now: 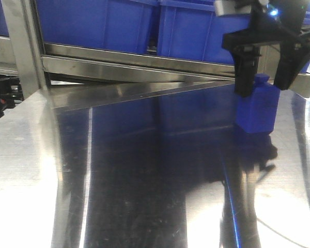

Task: Pick and sort blue part to right shelf
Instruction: 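Close the right gripper on the blue part and lift it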

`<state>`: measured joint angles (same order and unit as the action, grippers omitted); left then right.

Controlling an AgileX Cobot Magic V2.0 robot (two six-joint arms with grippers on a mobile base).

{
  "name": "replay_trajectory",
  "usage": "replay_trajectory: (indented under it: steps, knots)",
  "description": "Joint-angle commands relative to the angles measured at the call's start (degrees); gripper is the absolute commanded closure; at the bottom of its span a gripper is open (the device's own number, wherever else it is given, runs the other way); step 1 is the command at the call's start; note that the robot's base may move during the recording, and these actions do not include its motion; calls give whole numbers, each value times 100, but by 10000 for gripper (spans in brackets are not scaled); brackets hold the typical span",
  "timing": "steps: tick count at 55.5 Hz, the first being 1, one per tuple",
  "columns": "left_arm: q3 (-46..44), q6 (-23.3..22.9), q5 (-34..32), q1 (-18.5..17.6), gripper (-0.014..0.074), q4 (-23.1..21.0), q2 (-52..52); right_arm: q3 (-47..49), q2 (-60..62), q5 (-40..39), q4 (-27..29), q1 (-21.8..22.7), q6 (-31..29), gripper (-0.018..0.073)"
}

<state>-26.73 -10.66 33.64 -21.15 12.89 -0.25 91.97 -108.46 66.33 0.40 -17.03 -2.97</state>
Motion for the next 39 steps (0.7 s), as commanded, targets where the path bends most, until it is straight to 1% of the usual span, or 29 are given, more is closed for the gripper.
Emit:
replay_trajectory:
  steps: [1, 10, 13, 17, 26, 29, 39]
  knots:
    - [-157, -59, -483, -42, 335, 58, -77, 193, 156, -216, -40, 41, 14, -39]
    - [-157, -59, -483, -42, 335, 58, -77, 193, -98, -310, -40, 41, 14, -32]
    - [-157, -59, -483, -42, 335, 58, -77, 193, -135, -296, 4, 41, 14, -9]
    - [-157, -59, -483, -42, 335, 58, -77, 193, -140, -291, 16, 41, 14, 67]
    - [-157, -59, -483, -42, 335, 58, -77, 193, -107, -289, 20, 41, 14, 325]
    - [-157, -59, -483, -42, 335, 58, -77, 193, -85, -285, 20, 41, 14, 362]
    - [-157, -59, -483, -42, 335, 58, -77, 92, 231, -305, 23, 41, 14, 361]
